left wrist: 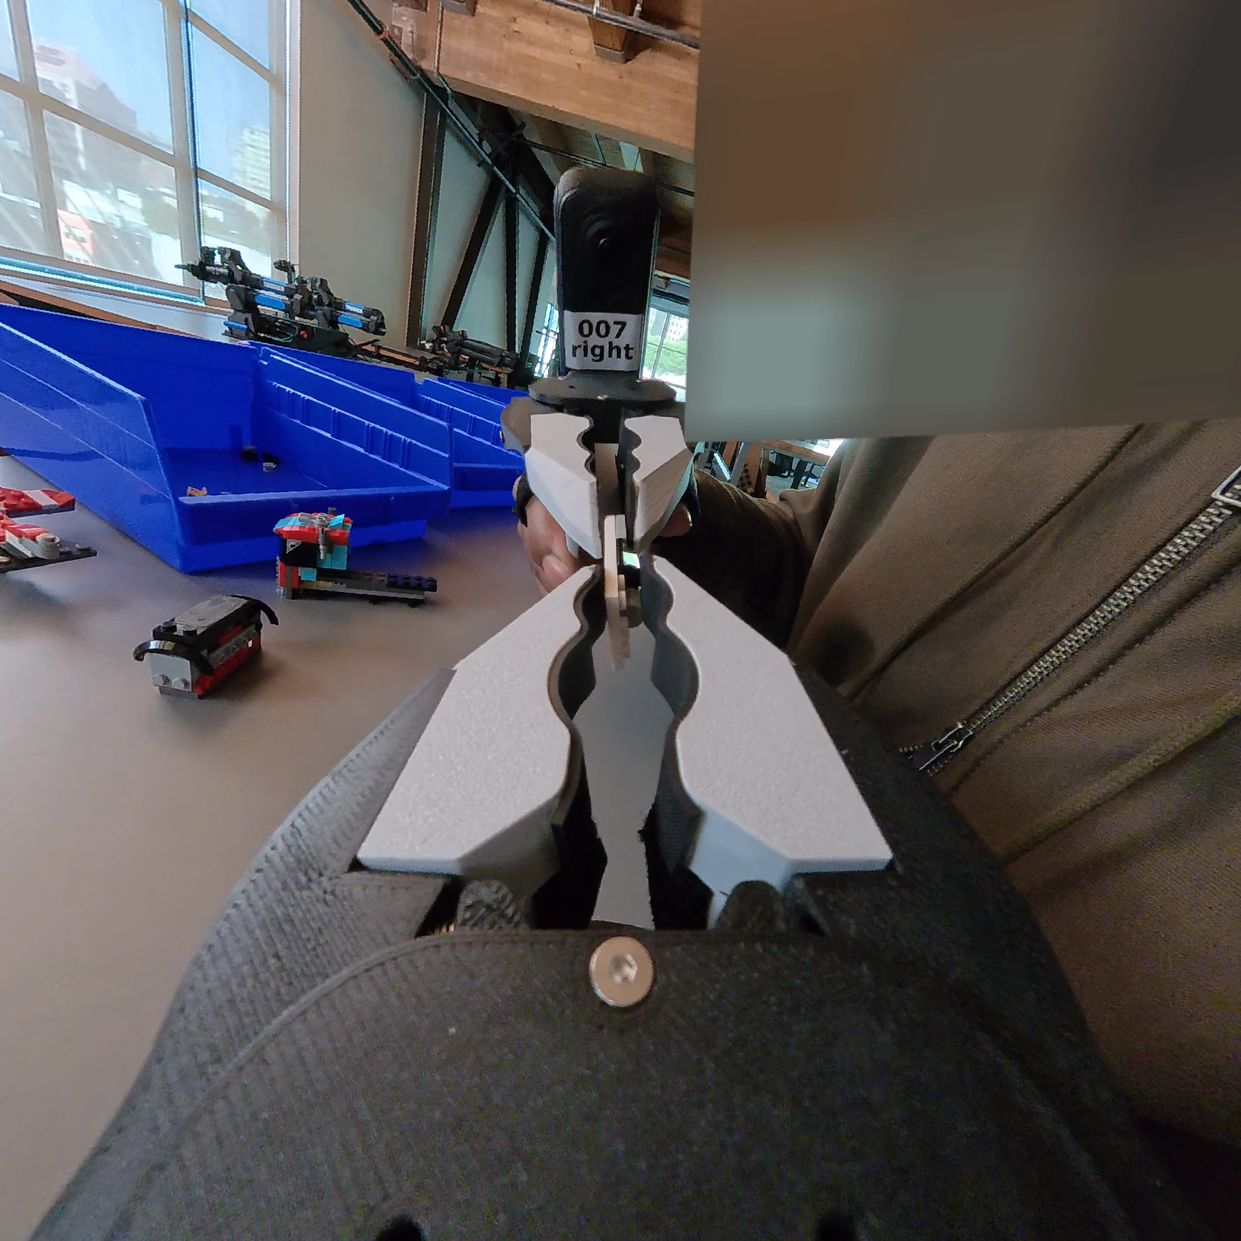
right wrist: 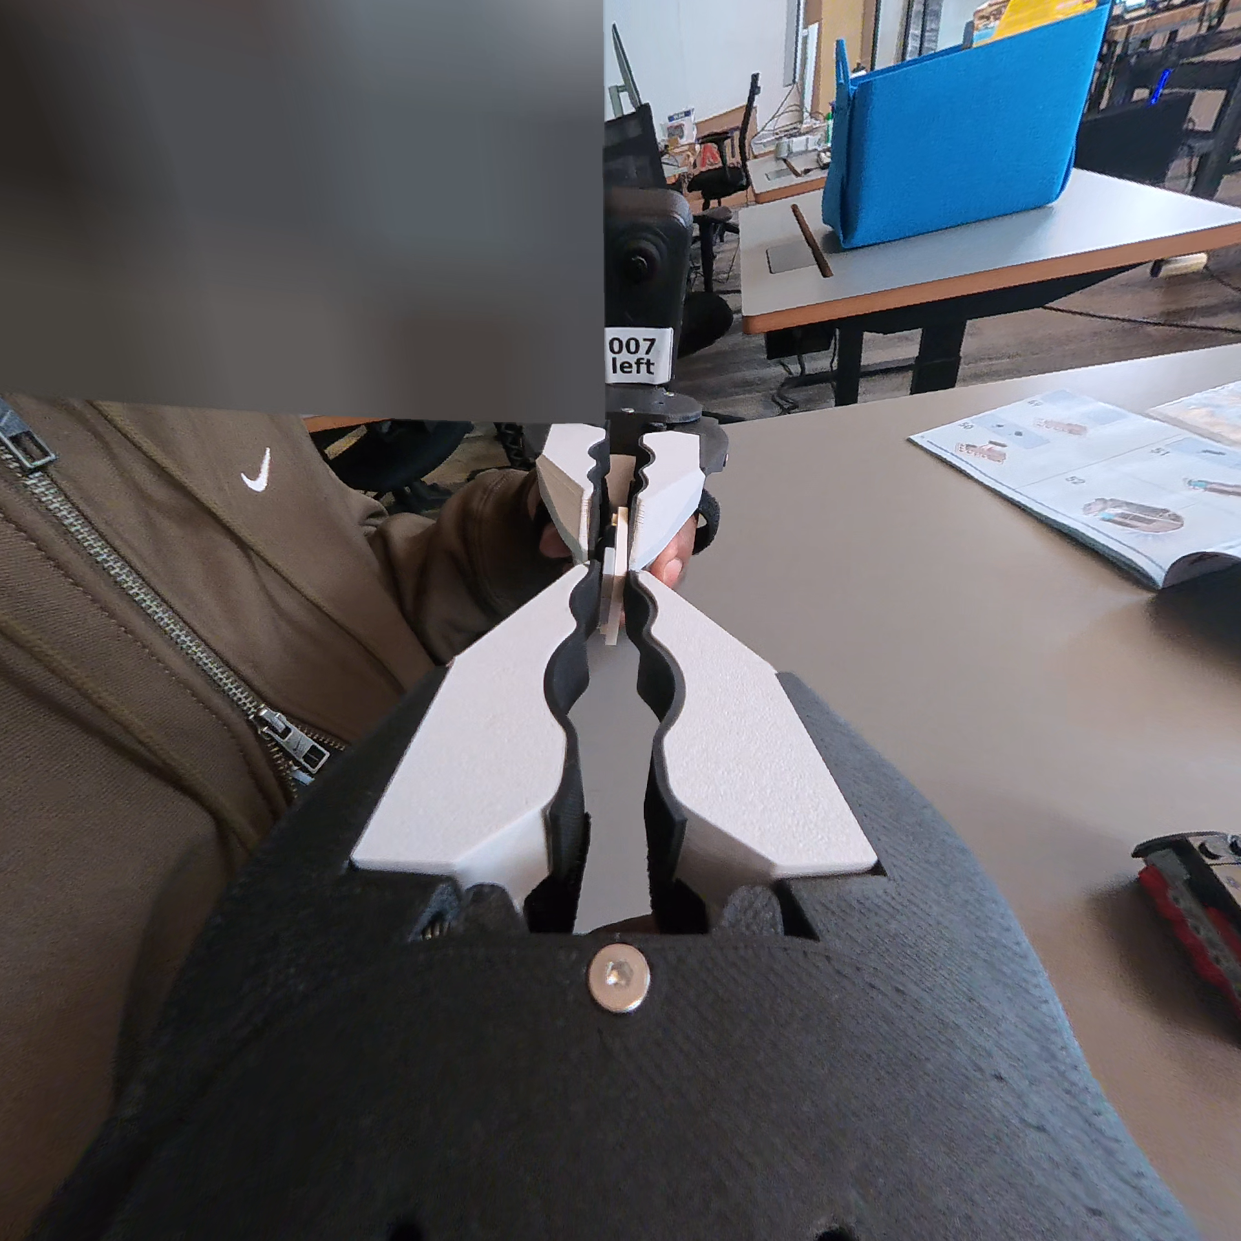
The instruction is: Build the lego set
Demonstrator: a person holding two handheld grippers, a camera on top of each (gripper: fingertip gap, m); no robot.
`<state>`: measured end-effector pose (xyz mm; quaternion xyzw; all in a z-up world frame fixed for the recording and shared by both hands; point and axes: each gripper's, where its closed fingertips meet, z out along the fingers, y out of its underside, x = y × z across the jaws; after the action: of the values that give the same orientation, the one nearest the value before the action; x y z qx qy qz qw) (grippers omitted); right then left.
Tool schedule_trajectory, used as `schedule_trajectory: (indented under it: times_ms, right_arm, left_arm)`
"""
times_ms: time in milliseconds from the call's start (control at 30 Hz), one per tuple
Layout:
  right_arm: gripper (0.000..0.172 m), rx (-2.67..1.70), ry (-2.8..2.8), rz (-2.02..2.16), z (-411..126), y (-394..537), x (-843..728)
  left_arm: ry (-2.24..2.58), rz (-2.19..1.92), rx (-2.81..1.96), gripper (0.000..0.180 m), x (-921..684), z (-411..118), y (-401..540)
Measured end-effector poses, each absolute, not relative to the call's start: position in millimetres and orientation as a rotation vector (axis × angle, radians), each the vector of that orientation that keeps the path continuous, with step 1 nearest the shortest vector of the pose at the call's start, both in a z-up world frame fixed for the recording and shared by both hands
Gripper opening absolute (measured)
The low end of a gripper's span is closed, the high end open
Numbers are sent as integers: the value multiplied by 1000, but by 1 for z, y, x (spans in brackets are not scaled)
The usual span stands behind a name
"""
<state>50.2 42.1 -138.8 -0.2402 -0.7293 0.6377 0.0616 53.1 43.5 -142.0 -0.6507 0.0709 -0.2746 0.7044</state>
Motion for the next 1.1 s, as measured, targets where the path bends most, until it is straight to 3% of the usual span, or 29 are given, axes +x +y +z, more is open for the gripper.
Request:
schedule_trajectory:
  times_ms: [167, 267, 933, 1100]
  right_arm:
    - [8, -794, -2152, 1947, -137, 49, 41]
    - [8, -861, -2072, 1994, -135, 55, 32]
    - [8, -1140, -1796, 2252, -138, 50, 3]
    - [23, -1160, -1807, 2134, -142, 54, -9]
  left_arm:
    - [103, -590, -1441, 10, 45, -141, 48]
    - [66, -564, -1380, 28, 36, -131, 44]
    - [-136, -782, -1368, 8, 18, -140, 49]
    - [-191, -794, -1337, 7, 6, -137, 41]
